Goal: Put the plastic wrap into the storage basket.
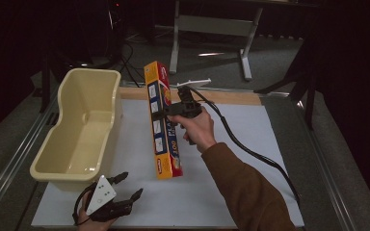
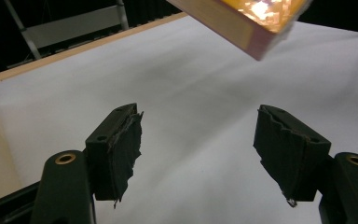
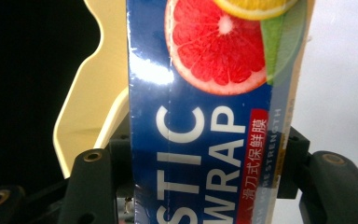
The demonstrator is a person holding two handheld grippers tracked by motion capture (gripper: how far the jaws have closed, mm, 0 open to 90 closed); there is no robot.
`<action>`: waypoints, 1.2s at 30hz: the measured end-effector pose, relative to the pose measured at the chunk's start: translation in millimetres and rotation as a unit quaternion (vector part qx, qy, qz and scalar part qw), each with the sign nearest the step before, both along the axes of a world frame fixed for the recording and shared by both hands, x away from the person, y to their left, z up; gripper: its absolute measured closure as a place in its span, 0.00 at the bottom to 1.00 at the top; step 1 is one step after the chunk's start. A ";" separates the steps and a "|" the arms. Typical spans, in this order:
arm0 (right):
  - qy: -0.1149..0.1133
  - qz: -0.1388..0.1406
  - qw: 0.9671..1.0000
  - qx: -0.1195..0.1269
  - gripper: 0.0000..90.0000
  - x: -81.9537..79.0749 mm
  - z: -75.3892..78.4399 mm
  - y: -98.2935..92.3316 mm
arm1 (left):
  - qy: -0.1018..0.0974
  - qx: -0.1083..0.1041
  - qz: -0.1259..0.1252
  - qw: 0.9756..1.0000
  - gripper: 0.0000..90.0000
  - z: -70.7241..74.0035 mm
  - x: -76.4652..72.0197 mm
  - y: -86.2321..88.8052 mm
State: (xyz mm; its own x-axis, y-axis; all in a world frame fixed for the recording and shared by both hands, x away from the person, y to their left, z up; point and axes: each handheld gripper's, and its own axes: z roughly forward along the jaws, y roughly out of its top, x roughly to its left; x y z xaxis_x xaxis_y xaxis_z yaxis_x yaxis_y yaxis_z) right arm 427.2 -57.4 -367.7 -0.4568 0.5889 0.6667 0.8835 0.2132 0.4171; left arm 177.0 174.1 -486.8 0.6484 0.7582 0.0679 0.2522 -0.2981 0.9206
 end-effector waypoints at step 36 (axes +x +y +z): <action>0.021 -0.012 0.995 0.092 0.47 11.4 31.8 61.1 | -0.003 -0.006 0.000 1.000 0.35 0.9 0.3 1.5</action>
State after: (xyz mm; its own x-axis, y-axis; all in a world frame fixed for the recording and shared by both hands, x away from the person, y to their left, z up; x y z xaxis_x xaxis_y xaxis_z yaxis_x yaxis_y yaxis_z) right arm 438.6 3.8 -335.9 -0.4134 0.4657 0.7824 0.9049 0.1147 0.4098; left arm 177.3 175.7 -485.9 0.6477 0.7594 0.0625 0.2475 -0.2872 0.9254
